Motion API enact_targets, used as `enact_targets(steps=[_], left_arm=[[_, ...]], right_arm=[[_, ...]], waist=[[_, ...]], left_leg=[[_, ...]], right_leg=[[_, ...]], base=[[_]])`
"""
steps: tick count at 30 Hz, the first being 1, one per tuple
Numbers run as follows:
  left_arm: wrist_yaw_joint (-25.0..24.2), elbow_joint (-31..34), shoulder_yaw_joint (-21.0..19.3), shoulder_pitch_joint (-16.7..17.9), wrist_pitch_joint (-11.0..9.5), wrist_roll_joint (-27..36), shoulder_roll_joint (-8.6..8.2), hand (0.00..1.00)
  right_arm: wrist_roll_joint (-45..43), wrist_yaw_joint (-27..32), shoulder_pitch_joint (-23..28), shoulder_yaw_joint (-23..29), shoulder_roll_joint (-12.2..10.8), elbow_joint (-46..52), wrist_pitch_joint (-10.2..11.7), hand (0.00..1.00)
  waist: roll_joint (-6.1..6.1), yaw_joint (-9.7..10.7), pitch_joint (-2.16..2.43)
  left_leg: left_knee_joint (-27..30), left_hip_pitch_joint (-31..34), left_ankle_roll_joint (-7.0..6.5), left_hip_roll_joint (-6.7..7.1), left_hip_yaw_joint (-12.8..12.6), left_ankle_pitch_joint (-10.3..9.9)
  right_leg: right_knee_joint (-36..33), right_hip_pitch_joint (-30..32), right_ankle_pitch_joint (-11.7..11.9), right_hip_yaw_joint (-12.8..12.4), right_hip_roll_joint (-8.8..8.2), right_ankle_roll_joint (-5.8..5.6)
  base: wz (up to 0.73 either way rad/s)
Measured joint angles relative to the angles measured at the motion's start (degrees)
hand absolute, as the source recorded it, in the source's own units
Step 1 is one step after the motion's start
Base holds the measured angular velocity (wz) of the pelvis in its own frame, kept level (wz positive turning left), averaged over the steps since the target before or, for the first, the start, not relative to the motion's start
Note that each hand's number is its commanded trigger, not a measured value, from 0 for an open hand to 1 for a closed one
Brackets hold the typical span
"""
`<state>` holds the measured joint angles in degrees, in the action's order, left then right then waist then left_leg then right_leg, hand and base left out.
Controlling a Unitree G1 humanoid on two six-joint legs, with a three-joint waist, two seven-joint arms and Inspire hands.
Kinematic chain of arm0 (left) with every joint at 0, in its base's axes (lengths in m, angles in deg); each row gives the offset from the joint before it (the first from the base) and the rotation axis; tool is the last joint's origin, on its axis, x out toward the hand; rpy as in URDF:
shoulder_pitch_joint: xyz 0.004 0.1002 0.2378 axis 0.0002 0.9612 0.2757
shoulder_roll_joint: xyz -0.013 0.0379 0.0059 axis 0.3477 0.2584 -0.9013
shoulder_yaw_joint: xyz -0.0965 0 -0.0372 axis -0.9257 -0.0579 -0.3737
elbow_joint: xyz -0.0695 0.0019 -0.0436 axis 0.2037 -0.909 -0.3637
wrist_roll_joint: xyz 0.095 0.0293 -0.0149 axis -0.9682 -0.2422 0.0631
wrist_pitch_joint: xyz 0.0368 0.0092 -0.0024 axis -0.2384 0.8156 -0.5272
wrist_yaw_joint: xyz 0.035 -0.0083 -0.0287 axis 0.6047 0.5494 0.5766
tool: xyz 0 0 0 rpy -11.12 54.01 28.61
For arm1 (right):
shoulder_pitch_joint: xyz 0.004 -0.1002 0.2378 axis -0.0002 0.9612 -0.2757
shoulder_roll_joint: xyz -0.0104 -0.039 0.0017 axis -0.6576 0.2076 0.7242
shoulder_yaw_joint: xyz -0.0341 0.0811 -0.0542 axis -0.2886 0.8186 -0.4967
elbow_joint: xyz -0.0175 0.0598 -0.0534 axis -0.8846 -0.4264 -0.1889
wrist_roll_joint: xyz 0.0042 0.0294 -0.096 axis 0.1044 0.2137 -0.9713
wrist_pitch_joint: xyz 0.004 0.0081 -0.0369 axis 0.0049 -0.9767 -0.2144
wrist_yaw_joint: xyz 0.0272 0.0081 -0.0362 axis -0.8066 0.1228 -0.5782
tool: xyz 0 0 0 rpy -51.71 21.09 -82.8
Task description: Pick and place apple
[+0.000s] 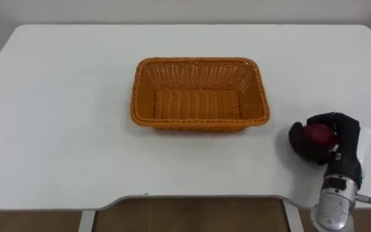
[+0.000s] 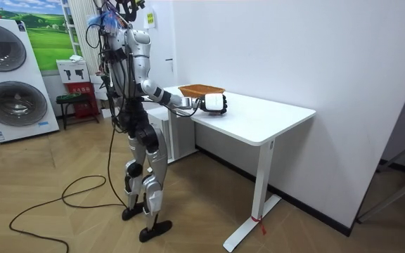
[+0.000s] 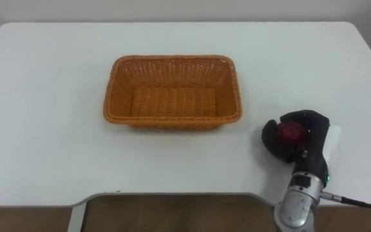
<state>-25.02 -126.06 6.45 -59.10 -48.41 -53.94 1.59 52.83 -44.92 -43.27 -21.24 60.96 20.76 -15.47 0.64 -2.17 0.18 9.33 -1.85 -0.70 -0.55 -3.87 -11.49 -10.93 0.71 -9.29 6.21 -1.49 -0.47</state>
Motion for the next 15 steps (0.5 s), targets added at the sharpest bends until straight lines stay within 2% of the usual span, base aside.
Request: enact_targets(steps=[3, 15], left_arm=[[0.0, -1.0, -0.3, 0.1, -0.1, 0.0, 0.00, 0.00], [-0.1, -1.4, -0.2, 0.2, 0.1, -0.3, -0.17, 0.00]], right_arm=[[0.2, -0.3, -0.1, -0.1, 0.0, 5.9, 0.0, 1.00], [0.6, -1.9, -4.5, -0.2, 0.7, 15.0, -0.8, 1.00]], waist=[[0.26, -0.2, -0.16], [0.65, -1.4, -0.36]], left_leg=[[0.0, 0.1, 0.00, -0.01, -0.1, 0.0], [0.1, 0.2, 0.00, -0.02, 0.1, 0.0]], right_leg=[[0.2, 0.0, 0.0, -0.1, 0.03, 0.00], [0.2, 0.0, 0.0, 0.6, -0.09, 0.01]], base=[[-0.01], [0.00]])
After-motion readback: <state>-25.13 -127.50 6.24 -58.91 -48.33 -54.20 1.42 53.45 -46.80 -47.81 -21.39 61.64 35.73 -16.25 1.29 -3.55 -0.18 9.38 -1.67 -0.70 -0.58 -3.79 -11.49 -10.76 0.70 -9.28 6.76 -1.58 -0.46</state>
